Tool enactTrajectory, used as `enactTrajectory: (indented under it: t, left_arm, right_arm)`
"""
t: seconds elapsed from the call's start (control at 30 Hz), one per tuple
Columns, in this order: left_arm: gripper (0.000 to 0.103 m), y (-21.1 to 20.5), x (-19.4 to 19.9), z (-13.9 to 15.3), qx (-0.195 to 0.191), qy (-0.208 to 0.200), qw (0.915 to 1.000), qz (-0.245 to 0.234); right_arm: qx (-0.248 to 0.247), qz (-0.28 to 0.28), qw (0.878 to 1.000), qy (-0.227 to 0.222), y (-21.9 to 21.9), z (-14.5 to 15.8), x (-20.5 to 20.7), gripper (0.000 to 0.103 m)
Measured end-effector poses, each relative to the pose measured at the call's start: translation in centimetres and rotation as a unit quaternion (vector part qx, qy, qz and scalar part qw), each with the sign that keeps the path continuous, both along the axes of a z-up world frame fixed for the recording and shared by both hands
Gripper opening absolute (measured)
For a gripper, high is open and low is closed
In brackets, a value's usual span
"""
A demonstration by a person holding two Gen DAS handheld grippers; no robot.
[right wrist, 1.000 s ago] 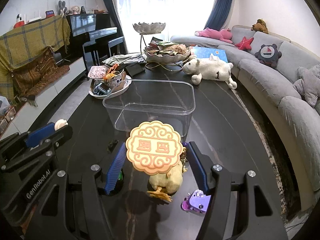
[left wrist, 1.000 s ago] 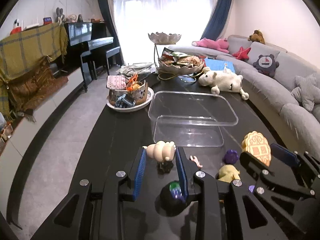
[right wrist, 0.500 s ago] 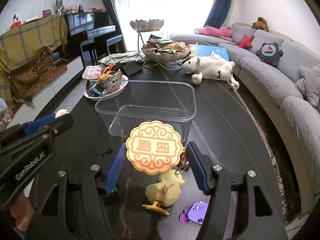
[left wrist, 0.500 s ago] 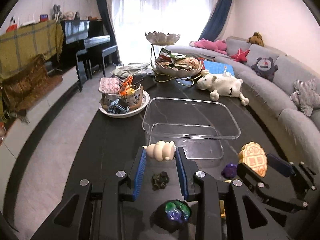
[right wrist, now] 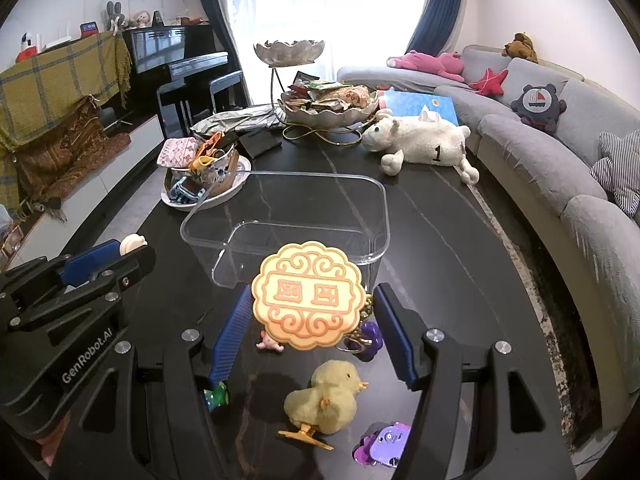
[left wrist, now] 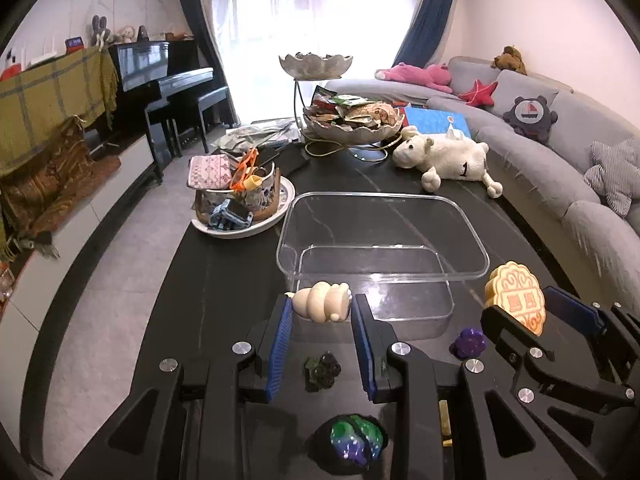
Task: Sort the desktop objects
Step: 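Lower both held items into the clear box and open both tools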
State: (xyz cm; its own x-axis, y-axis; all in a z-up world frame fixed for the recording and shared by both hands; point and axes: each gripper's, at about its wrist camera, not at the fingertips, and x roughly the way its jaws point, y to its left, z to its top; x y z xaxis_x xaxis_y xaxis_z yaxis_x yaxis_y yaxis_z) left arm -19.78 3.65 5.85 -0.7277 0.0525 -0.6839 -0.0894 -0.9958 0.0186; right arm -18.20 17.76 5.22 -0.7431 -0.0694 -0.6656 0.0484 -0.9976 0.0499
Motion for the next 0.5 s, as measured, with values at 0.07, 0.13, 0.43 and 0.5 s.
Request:
enactTrajectory:
  t: [0.07, 0.13, 0.43, 0.5]
  left_arm:
    - [0.028, 0.0, -0.6, 0.1, -0.004, -0.002, 1.0, 0.005]
    - [0.028, -0.1, -1.4, 0.2, -0.008, 0.0, 0.9999, 0.01]
    - [0.028, -1.1, -4.7, 0.9, 0.041, -0.019, 0.9988, -0.017]
    - [0.028, -1.1, -5.0, 1.0, 0.036, -0.013, 0.9992, -0.011]
  right_arm:
    - [-0.002, -0.001, 1.0, 0.0, 0.1, 0.2, -0.5, 0.06]
    - [0.001, -0.002, 1.0, 0.003, 0.0, 0.4, -1.1, 0.06]
    - [-0.001, -0.003, 1.0, 0.008, -0.1, 0.9, -3.5, 0.06]
    - [-0.003, -0.001, 1.0, 0.008, -0.1, 0.9, -4.0, 0.06]
